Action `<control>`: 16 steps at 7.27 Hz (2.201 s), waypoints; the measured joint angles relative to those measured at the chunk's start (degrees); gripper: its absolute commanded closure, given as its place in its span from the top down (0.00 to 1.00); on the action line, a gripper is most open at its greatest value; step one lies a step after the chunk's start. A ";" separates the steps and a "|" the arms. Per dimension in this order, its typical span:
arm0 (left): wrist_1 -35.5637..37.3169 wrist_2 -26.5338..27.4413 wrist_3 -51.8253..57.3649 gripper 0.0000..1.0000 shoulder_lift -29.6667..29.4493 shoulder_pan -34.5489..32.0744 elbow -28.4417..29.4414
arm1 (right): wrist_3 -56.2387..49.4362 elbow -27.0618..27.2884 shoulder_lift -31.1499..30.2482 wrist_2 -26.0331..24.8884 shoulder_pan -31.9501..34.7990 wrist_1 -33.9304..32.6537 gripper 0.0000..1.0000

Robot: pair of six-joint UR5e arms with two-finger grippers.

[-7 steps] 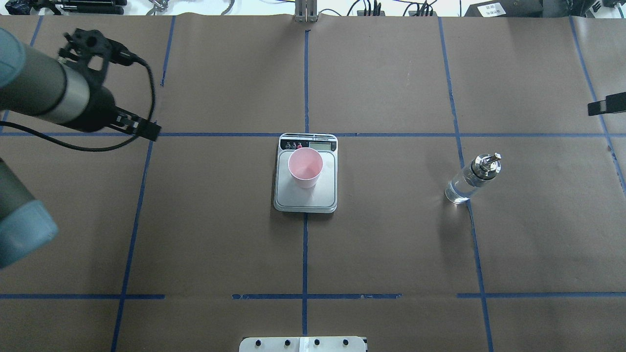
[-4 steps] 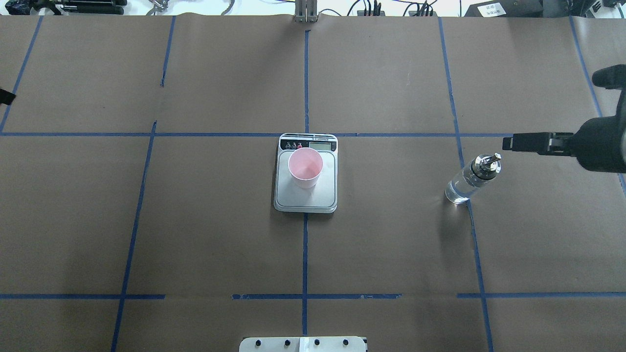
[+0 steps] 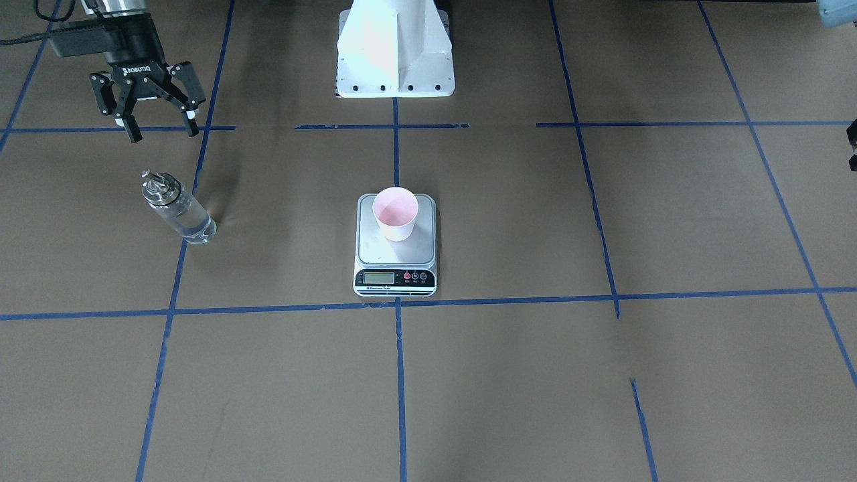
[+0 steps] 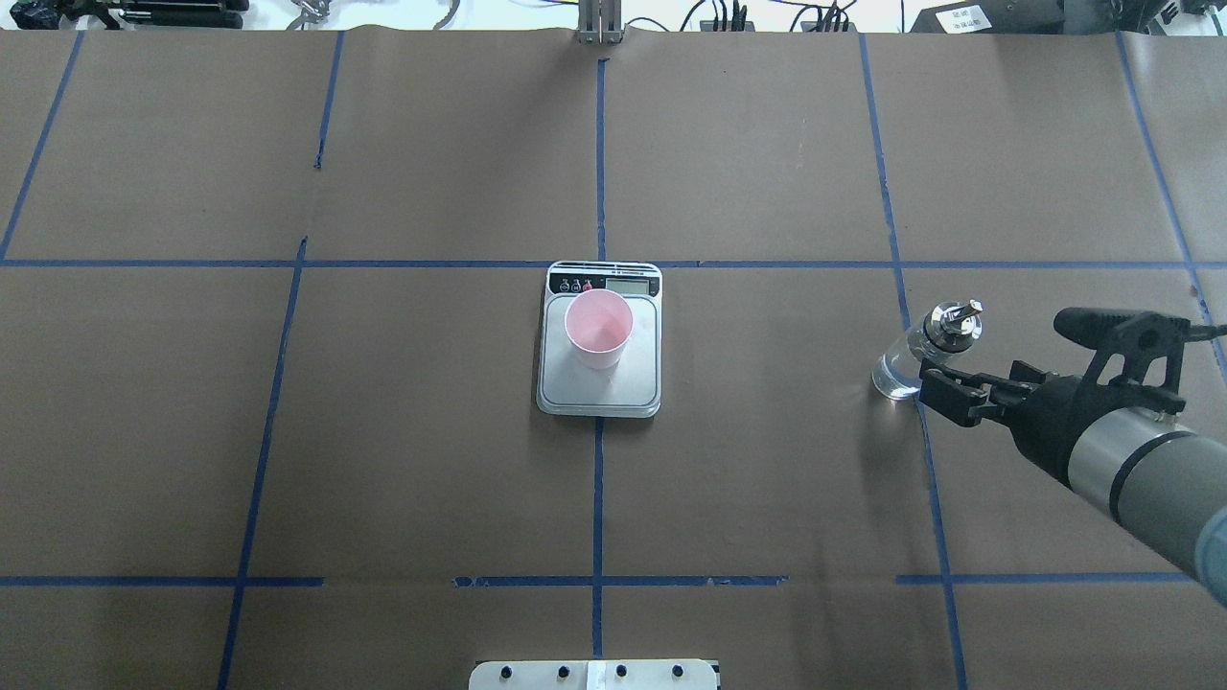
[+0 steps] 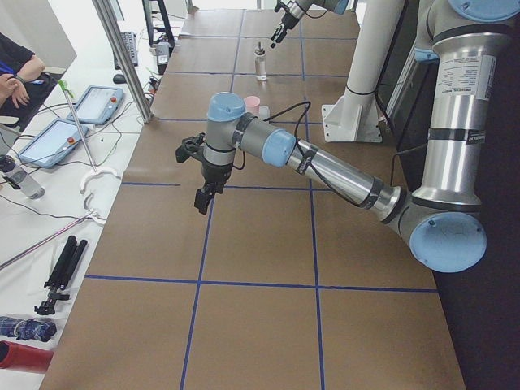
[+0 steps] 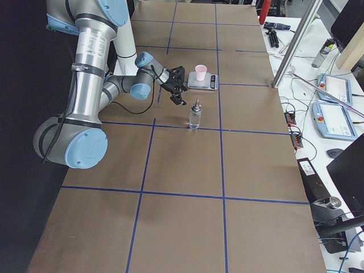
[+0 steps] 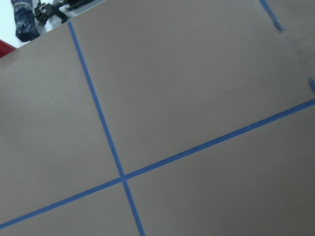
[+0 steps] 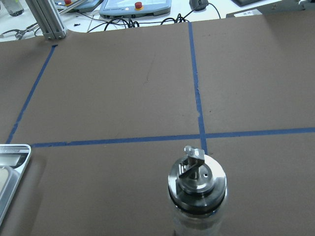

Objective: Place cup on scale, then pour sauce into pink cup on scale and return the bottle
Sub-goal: 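Close the right gripper around the glass sauce bottle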

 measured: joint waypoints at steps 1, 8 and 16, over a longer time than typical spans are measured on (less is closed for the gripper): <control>0.02 -0.02 -0.06 1.00 0.05 -0.10 0.00 | 1.39 -2.30 -0.21 -6.02 -3.07 1.08 1.00; 0.39 -10.47 1.49 1.00 5.94 -7.60 9.42 | 1.84 -15.48 4.47 -19.01 -6.70 10.39 1.00; 0.79 -10.84 1.88 1.00 7.64 -11.48 10.15 | 0.29 -23.41 10.02 -24.29 -6.75 10.51 1.00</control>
